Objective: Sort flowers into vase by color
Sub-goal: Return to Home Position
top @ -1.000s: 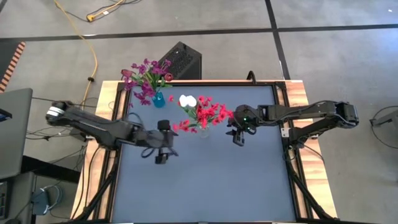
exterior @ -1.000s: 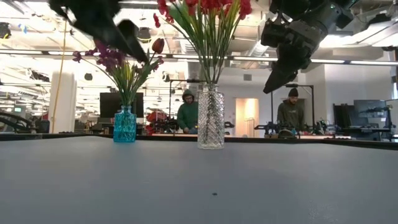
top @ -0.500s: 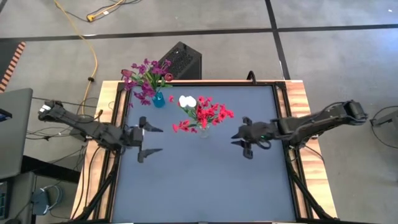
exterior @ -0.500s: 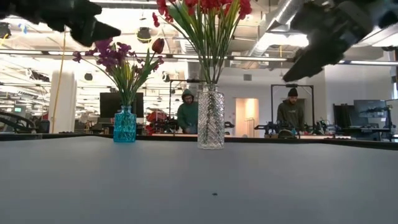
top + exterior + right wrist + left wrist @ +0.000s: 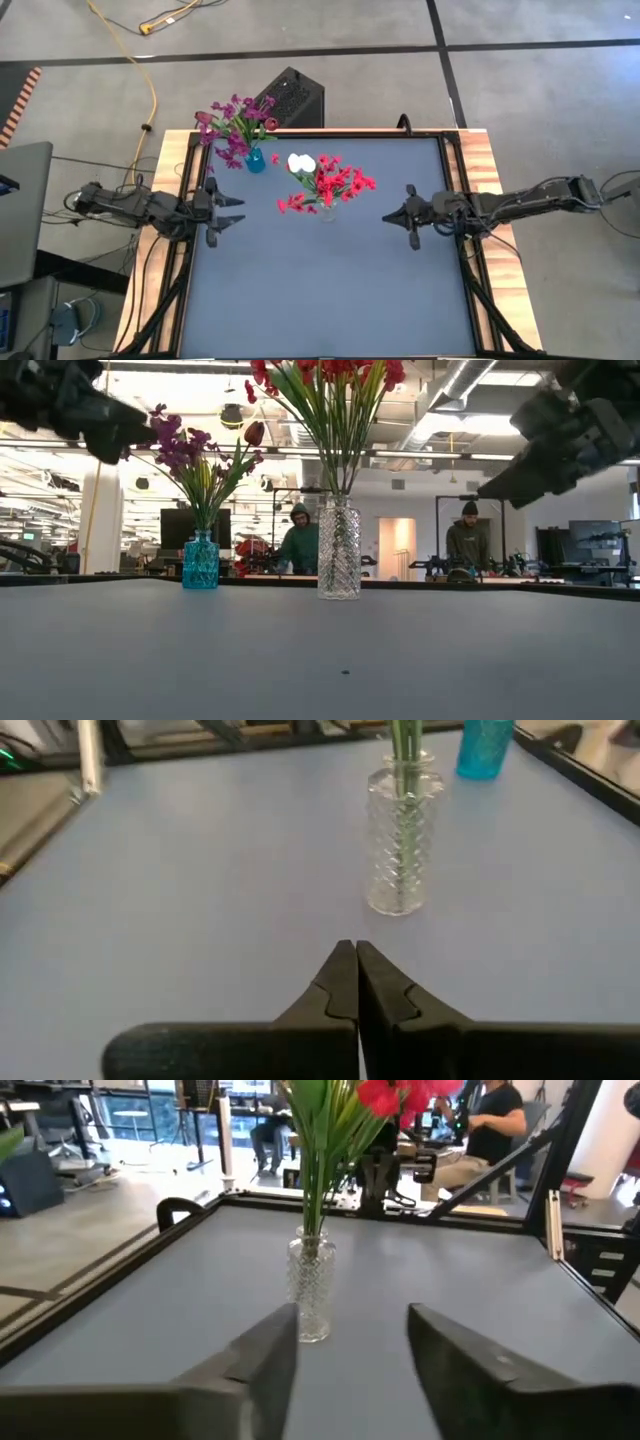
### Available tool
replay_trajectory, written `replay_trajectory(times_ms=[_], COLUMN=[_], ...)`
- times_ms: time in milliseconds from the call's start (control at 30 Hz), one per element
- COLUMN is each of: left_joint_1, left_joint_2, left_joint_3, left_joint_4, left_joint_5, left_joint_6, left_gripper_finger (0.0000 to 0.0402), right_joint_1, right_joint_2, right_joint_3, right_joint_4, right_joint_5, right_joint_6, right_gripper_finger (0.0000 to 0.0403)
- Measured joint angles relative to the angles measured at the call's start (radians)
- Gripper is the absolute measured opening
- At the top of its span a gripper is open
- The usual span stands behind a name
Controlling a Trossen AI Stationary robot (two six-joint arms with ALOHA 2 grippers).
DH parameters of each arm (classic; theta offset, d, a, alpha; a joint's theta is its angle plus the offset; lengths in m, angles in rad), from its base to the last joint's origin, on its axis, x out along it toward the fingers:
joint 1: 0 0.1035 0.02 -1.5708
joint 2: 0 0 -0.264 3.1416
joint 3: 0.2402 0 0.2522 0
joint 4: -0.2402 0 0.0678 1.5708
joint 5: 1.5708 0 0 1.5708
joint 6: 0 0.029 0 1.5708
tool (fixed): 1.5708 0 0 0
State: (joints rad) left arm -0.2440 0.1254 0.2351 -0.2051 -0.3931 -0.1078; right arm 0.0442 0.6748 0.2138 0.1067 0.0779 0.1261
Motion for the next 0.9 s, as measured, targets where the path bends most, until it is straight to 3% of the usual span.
replay_trajectory(times_ms=[133, 267, 467, 633, 900], left_joint_1=[0.0, 0.0, 0.025, 0.044, 0.052], left_joint_2=[-0.078, -0.127, -0.123, -0.12, -0.12], left_joint_3=[-0.068, -0.091, -0.093, -0.118, -0.191], left_joint_4=[0.027, 0.032, 0.025, 0.065, 0.178], left_joint_5=[0.004, -0.005, -0.008, 0.004, 0.072], left_joint_6=[0.009, 0.06, 0.069, 0.045, 0.042], left_gripper_finger=[0.0095, 0.0013, 0.0005, 0.0001, 0.0], right_joint_1=[-0.086, -0.169, -0.314, -0.406, -0.426], right_joint_2=[-0.054, -0.085, -0.131, -0.16, -0.16], right_joint_3=[-0.085, -0.116, -0.126, -0.126, -0.125], right_joint_4=[0.149, 0.172, 0.122, 0.092, 0.115], right_joint_5=[-0.178, -0.305, -0.412, -0.424, -0.422], right_joint_6=[0.013, 0.02, 0.0, -0.002, -0.004], right_gripper_finger=[0.0023, 0.0019, 0.002, 0.002, 0.0022])
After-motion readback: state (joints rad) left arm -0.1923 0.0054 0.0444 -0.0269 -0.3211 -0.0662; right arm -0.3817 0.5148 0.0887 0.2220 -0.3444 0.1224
